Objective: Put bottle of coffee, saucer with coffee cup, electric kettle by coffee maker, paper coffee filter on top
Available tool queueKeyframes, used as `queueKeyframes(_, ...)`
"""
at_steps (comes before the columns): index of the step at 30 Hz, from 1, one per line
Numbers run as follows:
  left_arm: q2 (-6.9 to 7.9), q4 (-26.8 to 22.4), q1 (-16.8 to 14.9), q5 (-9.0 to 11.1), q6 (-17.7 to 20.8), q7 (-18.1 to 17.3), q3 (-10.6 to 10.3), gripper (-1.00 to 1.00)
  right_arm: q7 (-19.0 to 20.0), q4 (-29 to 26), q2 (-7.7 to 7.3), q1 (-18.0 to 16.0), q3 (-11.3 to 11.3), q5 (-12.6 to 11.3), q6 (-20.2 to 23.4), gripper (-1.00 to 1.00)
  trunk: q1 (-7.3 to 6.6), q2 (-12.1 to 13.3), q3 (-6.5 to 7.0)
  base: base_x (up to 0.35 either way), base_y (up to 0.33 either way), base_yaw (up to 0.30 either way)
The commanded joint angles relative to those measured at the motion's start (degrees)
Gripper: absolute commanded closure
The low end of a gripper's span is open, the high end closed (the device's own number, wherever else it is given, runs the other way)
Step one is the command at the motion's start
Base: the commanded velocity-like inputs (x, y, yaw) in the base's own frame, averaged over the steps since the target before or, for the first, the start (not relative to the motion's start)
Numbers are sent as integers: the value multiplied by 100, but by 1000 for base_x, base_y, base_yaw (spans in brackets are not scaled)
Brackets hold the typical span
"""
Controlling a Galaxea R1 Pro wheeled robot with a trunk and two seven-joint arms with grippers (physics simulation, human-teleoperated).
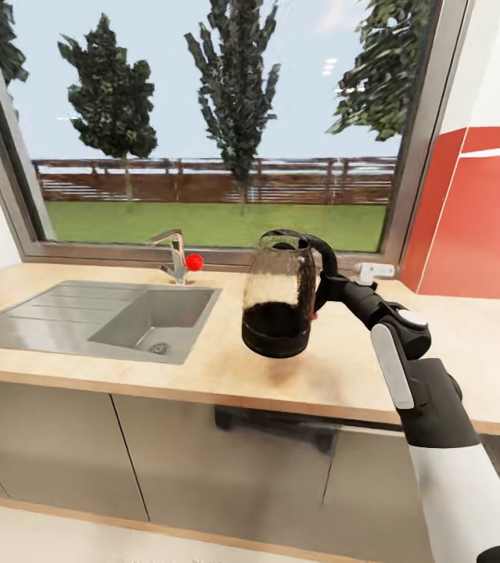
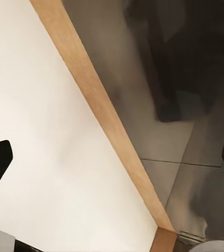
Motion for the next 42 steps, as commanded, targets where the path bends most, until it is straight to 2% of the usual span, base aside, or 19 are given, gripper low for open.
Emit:
queueKeyframes(1,0,-4,1,24,-39,-3,-31,-100,-35,-8,-5,-6,8,-40,24,100,0,-3,-4,0,290,269)
queueKeyframes(13,0,-4,1,25,-39,-4,-31,-100,-35,-8,0,-6,14,-45,24,100,0,-3,-4,57,302,269)
queueKeyframes(27,0,-4,1,24,-30,-1,-31,-100,-35,-8,1,-6,17,-46,24,100,0,-3,-4,218,250,268)
queueKeyframes(42,0,-4,1,24,-26,-1,-31,-100,-26,-8,1,-6,25,-63,25,100,0,-3,-4,257,221,31)
